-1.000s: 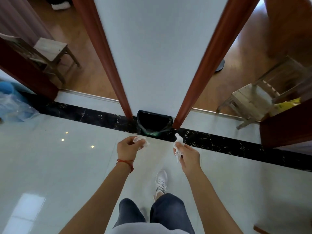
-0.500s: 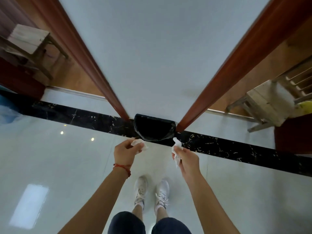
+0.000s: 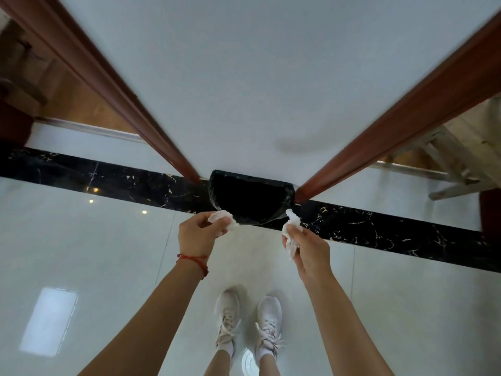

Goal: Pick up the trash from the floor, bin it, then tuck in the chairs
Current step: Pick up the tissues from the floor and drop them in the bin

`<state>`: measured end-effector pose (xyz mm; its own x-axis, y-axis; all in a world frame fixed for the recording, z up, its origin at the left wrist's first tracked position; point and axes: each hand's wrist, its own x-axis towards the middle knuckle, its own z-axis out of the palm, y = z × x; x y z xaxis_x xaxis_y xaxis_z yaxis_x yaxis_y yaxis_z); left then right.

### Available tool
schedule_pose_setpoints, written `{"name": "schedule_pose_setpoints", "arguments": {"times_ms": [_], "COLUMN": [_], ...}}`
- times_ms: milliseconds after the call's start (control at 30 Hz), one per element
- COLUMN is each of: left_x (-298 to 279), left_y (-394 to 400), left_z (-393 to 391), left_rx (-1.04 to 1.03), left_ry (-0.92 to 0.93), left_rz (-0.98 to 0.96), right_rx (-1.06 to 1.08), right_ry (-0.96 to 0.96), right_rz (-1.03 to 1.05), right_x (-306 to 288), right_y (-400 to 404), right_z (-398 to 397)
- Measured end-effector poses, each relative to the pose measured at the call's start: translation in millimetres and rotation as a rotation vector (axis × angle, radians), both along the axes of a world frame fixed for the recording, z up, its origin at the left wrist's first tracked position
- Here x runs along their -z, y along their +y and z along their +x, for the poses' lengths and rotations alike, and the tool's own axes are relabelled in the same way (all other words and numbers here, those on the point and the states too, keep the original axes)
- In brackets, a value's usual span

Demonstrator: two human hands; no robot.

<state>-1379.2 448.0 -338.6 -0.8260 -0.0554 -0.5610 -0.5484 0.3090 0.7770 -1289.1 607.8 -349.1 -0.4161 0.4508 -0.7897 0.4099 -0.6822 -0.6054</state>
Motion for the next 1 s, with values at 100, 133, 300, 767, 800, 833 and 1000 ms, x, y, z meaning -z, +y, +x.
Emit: {"name": "schedule_pose_setpoints", "arguments": {"times_ms": [100, 133, 300, 767, 800, 833, 1000], "left_x": [29, 38, 73, 78, 77, 77, 85], "left_y": [0, 2, 16, 28, 26, 23, 5], "left_z": [-8, -11, -31, -53, -48, -43, -29], "left_rx": [0.001, -0.016, -0.157, 0.16, 0.271, 0.373, 0.735], "left_ry": [-0.036, -0.056, -0.212, -0.003, 0.069, 0.14, 0.463], "left_rz": [-0.027, -0.03, 0.042, -0.144, -0.213, -0.265, -0.446], "right_rx": [0.004, 0.009, -0.009, -0.01, -0.016, -0.024, -0.136], "right_ry": [-0.003, -0.009, -0.05, -0.073, -0.069, -0.066, -0.143], "right_rz": [-0.001, -0.002, 0.02, 0.049, 0.048, 0.046, 0.099], "right_x": [21, 27, 48, 60, 61, 63, 77], "right_y": [0, 0, -2, 5, 4, 2, -6], "right_z": [-2, -3, -2, -16, -18, -20, -42]}}
